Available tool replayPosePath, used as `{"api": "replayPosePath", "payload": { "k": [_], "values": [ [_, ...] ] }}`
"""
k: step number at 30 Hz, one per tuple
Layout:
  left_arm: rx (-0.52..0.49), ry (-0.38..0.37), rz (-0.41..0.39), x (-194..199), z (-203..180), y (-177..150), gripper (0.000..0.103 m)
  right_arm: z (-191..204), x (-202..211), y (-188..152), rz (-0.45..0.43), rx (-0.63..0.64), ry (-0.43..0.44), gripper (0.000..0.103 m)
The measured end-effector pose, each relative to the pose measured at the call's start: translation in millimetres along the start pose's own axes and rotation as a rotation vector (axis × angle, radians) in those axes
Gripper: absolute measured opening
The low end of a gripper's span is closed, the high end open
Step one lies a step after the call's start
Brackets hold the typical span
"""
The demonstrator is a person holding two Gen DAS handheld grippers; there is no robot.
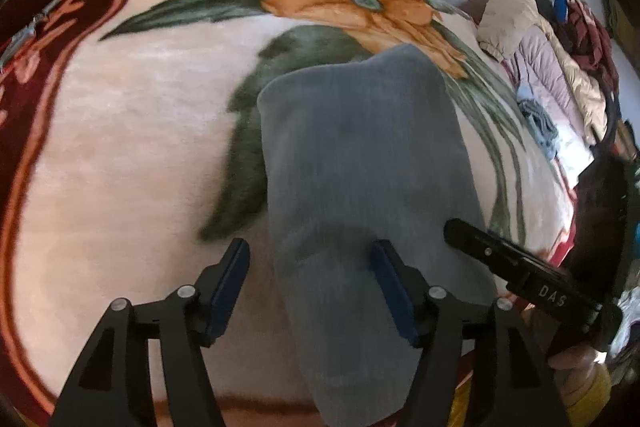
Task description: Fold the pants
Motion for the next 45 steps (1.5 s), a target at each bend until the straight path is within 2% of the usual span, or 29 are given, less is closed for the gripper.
{"api": "replayPosePath", "payload": {
  "k": [2, 4, 5, 6, 7, 9, 10, 12, 15, 17, 21, 25, 29, 33, 35, 36, 38, 41, 45],
  "values": [
    [0.032, -0.020, 0.000, -1.8, 3.2, 0.0, 0.070, 3.3, -1.5, -0.3, 0.004, 0.017, -0.001, 0.072],
    [0.066, -0.037, -0.004, -3.2, 6.8, -0.9, 0.071, 7.7, -1.8, -1.6, 0.006, 0.037, -0.002, 0.066],
    [0.076, -0.044, -0.007, -3.1, 7.1, -1.1, 0.071, 11.3, -2.1, -2.5, 0.007, 0.042, 0.022, 0.050],
    [0.089, -0.058, -0.009, -3.2, 7.5, -1.3, 0.071, 15.1, -2.8, -4.1, 0.017, 0.028, 0.076, 0.040],
    [0.095, -0.076, -0.006, -3.6, 6.9, -1.1, 0.070, 16.6, -3.6, -5.1, 0.014, 0.017, 0.074, 0.040],
    [0.114, -0.138, 0.011, -4.4, 3.2, -0.6, 0.061, 21.4, -3.2, -6.2, -0.002, 0.042, 0.054, 0.035],
    [0.109, -0.134, 0.006, -3.5, 2.3, -0.3, 0.057, 23.0, -1.5, -5.8, -0.009, 0.037, 0.056, 0.033],
    [0.080, -0.142, -0.001, -0.5, -0.2, 0.3, 0.040, 25.8, 4.0, -4.3, -0.027, 0.025, 0.067, 0.024],
    [0.075, -0.172, -0.021, 12.3, -0.4, 3.5, 0.026, 37.8, 14.2, -1.9, -0.055, 0.022, 0.102, 0.021],
    [0.063, -0.174, -0.038, 22.0, 0.1, 6.5, 0.024, 51.7, 17.8, -0.3, -0.066, 0.037, 0.134, 0.020],
    [0.021, -0.120, -0.091, 50.7, 11.3, 16.5, 0.024, 96.0, 18.4, 4.9, -0.084, 0.112, 0.174, 0.020],
    [0.060, -0.084, -0.137, 80.3, 48.0, 26.2, 0.024, 138.9, 4.4, 10.5, -0.069, 0.168, 0.219, 0.020],
    [0.066, -0.022, -0.129, 82.1, 80.2, 32.1, 0.028, 167.2, -27.5, 8.4, -0.023, 0.217, 0.195, 0.021],
    [0.060, 0.051, -0.085, 57.9, 114.9, 30.3, 0.033, 175.4, -61.8, 2.1, 0.027, 0.265, 0.123, 0.023],
    [0.079, 0.047, -0.074, 49.7, 125.8, 24.7, 0.041, 173.7, -67.6, -0.6, 0.023, 0.298, 0.082, 0.026],
    [0.092, 0.037, -0.090, 49.4, 130.0, 22.7, 0.047, 171.4, -68.5, -1.2, 0.026, 0.306, 0.074, 0.029],
    [0.088, 0.053, -0.101, 50.1, 131.1, 21.7, 0.053, 166.3, -68.8, -1.9, 0.031, 0.324, 0.049, 0.036],
    [0.075, 0.069, -0.103, 52.1, 127.8, 19.8, 0.054, 163.7, -64.0, -0.5, 0.036, 0.322, 0.024, 0.038],
    [0.028, 0.158, -0.124, 66.4, 114.3, 15.2, 0.053, 164.1, -46.9, 1.7, 0.015, 0.300, -0.005, 0.038]
  ]
}}
Point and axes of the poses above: each gripper's, at about its wrist camera, not at the fingertips, and x roughly against the way its jaws point, z to its left, y to its top, the point moved 3 cm from there along -x, roughly the way its jaws point, and after that the axes turned 4 degrees about -z, right-handed, at the moved point
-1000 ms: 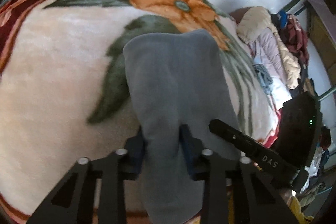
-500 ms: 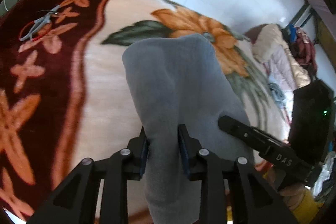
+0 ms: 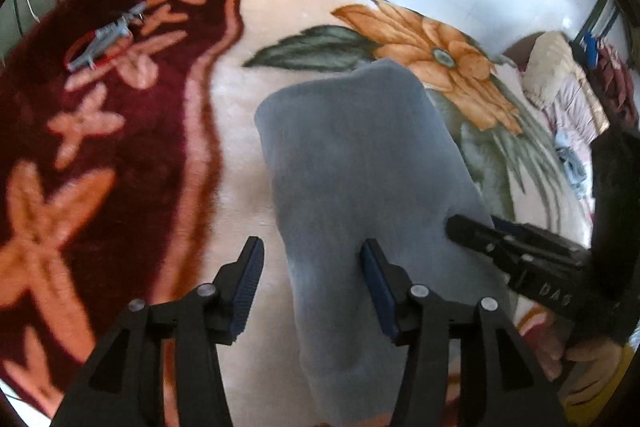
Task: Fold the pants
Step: 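Open both grippers and release the folded pants onto the blanket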
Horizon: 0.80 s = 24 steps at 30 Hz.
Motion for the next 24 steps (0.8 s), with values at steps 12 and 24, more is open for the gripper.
{"api": "replayPosePath", "payload": {
  "k": [12, 24],
  "values": [
    [0.044, 0.121, -0.018, 45.6, -20.3, -20.1, 0.070, 21.7, 59.9, -20.3, -0.061, 0.065, -0.066, 0.038],
    [0.054, 0.201, 0.023, 55.4, -26.5, -46.8, 0.077, 35.9, 69.3, -53.6, -0.028, 0.130, -0.074, 0.045]
  ]
}}
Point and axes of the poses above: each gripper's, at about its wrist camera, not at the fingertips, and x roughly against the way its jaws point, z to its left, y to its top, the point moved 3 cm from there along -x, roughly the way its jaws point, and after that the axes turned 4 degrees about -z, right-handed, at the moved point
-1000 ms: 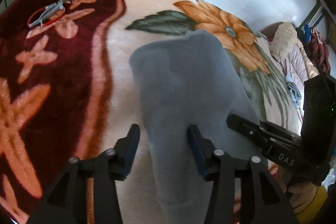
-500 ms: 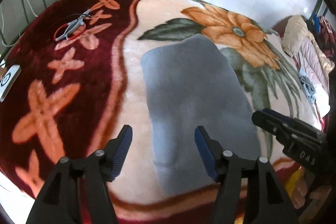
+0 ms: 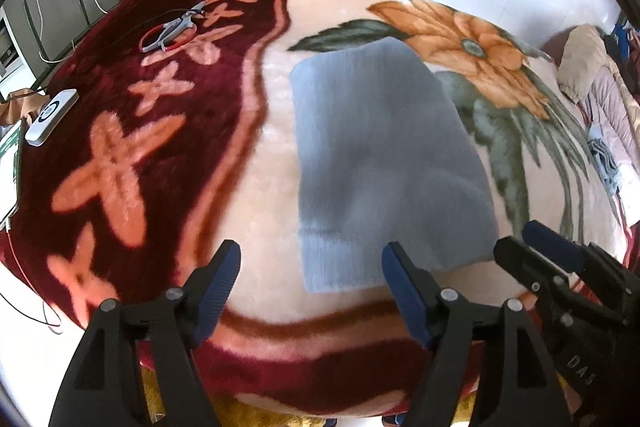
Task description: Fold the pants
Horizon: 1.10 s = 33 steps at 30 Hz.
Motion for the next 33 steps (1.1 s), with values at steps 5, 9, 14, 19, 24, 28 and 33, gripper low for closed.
{"api": "replayPosePath", "payload": {
  "k": [5, 9, 14, 19, 24, 28, 33],
  "values": [
    [-0.003, 0.004, 0.001, 2.9, -0.7, -2.5, 0.077, 0.4, 2.8, -4.7, 0.001, -0.009, 0.006, 0.047],
    [-0.007, 0.002, -0.002, 6.9, -1.8, -5.4, 0.077, -2.8, 3.9, -6.5, 0.002, -0.023, 0.005, 0.049],
    [-0.013, -0.013, 0.013, 9.1, -5.5, -9.9, 0.077, -7.9, 4.3, -7.0, 0.002, -0.055, 0.014, 0.049],
    [-0.014, -0.019, 0.020, 10.1, -6.8, -10.5, 0.077, -8.7, 4.9, -7.1, -0.002, -0.059, 0.014, 0.049],
    [-0.015, -0.020, 0.020, 9.4, -6.4, -10.2, 0.078, -8.3, 5.9, -6.5, -0.007, -0.067, 0.015, 0.049],
    [-0.016, -0.022, 0.021, 10.8, -8.0, -9.9, 0.078, -8.4, 6.2, -6.7, -0.006, -0.064, 0.017, 0.049],
    [-0.013, -0.020, 0.020, 10.9, -7.5, -10.7, 0.078, -6.3, 7.3, -6.9, -0.008, -0.062, 0.018, 0.049]
  ]
}}
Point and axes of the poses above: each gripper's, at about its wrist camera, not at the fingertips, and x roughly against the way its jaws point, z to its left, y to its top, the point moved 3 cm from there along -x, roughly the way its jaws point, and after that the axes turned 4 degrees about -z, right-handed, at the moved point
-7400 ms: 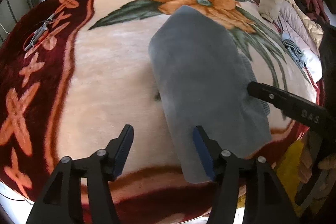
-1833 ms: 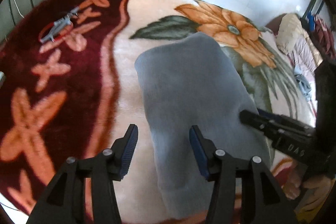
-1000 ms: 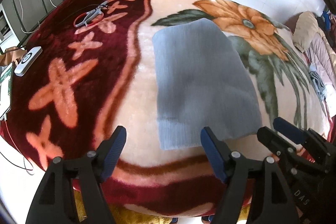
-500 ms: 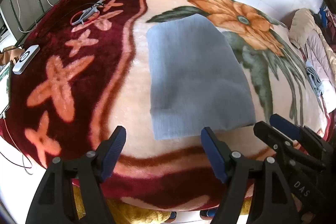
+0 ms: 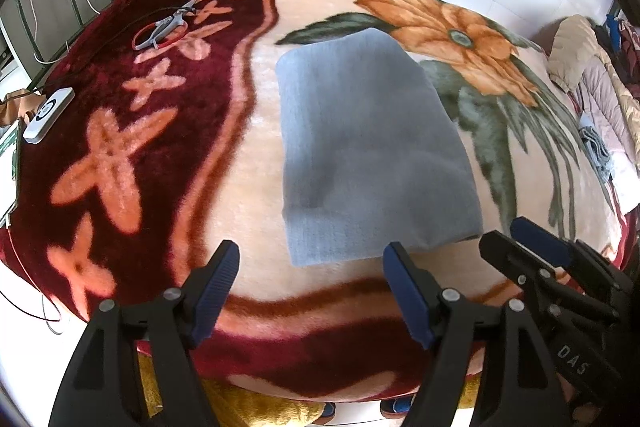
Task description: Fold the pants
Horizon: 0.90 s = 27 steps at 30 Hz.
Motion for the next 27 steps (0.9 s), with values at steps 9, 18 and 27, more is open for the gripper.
{"api": "replayPosePath", "payload": {
  "k": [9, 18, 27],
  "values": [
    [0.042, -0.009, 0.009, 0.5, 4.6, 1.8, 0.078, 1.3, 0.0, -1.2, 0.006, -0.009, 0.005, 0.049],
    [0.035, -0.012, 0.011, -1.5, 4.6, 0.5, 0.078, 2.5, 0.3, -1.5, 0.006, -0.011, 0.005, 0.049],
    [0.024, -0.019, 0.017, -4.7, 0.9, -1.3, 0.078, 4.0, 2.0, -1.1, 0.002, -0.011, 0.014, 0.049]
  ]
}}
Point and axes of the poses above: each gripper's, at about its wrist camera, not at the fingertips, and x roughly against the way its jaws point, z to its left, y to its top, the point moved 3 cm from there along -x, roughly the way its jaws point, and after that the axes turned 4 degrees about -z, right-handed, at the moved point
